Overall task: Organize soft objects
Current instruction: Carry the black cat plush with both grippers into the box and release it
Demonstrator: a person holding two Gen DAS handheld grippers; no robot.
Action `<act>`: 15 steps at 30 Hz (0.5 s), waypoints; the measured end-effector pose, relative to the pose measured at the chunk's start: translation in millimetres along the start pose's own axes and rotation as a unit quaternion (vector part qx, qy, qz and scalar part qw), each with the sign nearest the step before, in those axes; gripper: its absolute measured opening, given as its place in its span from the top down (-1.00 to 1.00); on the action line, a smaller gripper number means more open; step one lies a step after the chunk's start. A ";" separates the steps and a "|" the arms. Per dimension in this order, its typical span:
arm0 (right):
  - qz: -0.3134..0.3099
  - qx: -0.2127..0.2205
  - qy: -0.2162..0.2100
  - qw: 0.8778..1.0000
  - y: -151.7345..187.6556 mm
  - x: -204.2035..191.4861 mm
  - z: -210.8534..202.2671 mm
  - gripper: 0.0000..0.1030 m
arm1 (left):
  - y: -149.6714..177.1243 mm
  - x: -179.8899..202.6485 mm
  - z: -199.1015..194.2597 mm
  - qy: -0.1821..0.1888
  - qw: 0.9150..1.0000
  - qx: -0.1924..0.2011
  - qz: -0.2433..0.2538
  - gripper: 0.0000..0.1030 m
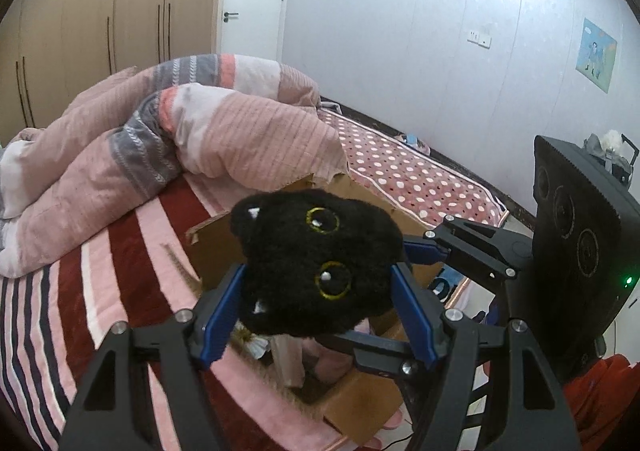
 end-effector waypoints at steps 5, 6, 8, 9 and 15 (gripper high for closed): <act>0.002 -0.016 0.004 1.000 10.0 21.8 9.2 -0.33 | 2.0 -2.7 21.4 0.002 1.000 -0.012 -0.004 -0.35; 0.002 -0.019 0.005 1.000 11.5 24.0 11.8 -0.34 | 2.5 -3.8 24.8 0.003 1.000 -0.014 -0.006 -0.36; 0.003 -0.025 0.006 1.000 15.8 29.5 16.4 -0.35 | 2.3 -4.8 28.2 0.001 1.000 -0.014 -0.008 -0.44; 0.003 -0.028 0.007 1.000 17.2 30.6 19.3 -0.35 | 2.0 -6.2 29.0 -0.002 1.000 -0.011 -0.009 -0.52; 0.011 -0.040 0.006 0.999 23.9 39.6 27.9 -0.45 | -0.3 -10.2 23.8 -0.008 1.000 -0.002 -0.013 -0.71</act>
Point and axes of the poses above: each gripper's, at about its wrist camera, not at the fingertips, and z roughly the way its jaws point, x to its right, y to its underside, the point moved 7 cm from there along z, roughly the way its jaws point, and after that the axes turned 11 degrees about x, right-handed, at the moved point
